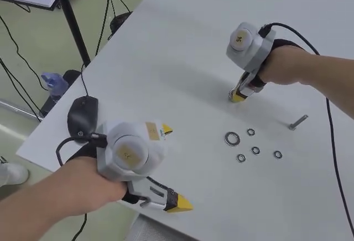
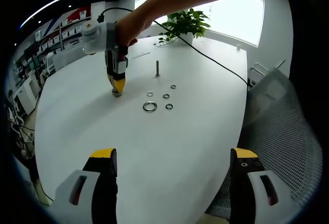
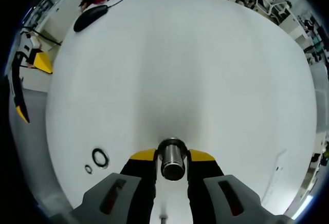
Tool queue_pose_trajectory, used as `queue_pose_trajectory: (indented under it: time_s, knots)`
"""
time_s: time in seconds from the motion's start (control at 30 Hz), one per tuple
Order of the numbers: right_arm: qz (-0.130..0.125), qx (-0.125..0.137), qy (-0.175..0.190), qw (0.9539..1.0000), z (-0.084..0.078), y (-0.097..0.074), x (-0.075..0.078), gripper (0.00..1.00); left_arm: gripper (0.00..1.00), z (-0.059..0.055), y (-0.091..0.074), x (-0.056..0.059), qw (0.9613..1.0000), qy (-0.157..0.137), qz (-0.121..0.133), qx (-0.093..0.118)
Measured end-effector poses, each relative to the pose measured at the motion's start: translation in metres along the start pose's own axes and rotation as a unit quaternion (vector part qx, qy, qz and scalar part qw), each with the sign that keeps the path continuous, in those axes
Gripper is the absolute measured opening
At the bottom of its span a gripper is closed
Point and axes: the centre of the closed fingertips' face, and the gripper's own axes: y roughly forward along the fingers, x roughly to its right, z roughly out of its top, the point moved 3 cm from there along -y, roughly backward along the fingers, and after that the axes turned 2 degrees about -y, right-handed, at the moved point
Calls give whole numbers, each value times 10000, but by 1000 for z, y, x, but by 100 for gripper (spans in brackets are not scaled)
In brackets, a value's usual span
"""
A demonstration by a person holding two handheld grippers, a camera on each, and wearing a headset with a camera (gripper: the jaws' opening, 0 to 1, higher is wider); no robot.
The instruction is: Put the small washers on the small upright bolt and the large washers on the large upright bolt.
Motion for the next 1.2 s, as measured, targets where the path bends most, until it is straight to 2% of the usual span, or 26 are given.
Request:
queue_pose_trajectory:
  time_s: [0.33, 0.53, 0.6, 0.73, 1.0, 1.2]
  knots:
    - [22, 16, -29, 10000, 1, 1, 2, 23, 90, 2, 1, 1, 10000, -5, -20, -27]
    - [87, 50, 43, 9999, 1, 8, 12, 24, 90, 4, 0, 0, 10000, -53, -1, 9]
    - [100, 73, 27, 9999, 2, 9, 10, 24, 90, 3, -1, 0, 10000, -41, 16, -1]
    - [52, 92, -10, 9999, 1, 6, 11, 29, 90, 3, -2, 1, 10000, -43, 23, -8]
    - [32, 101, -36, 9999, -3, -1, 15, 29, 90, 4, -2, 5, 10000, -17, 22, -19]
    - [-87, 260, -142, 9995, -3, -11, 17, 29, 90, 7, -7, 5, 10000, -3, 63, -19]
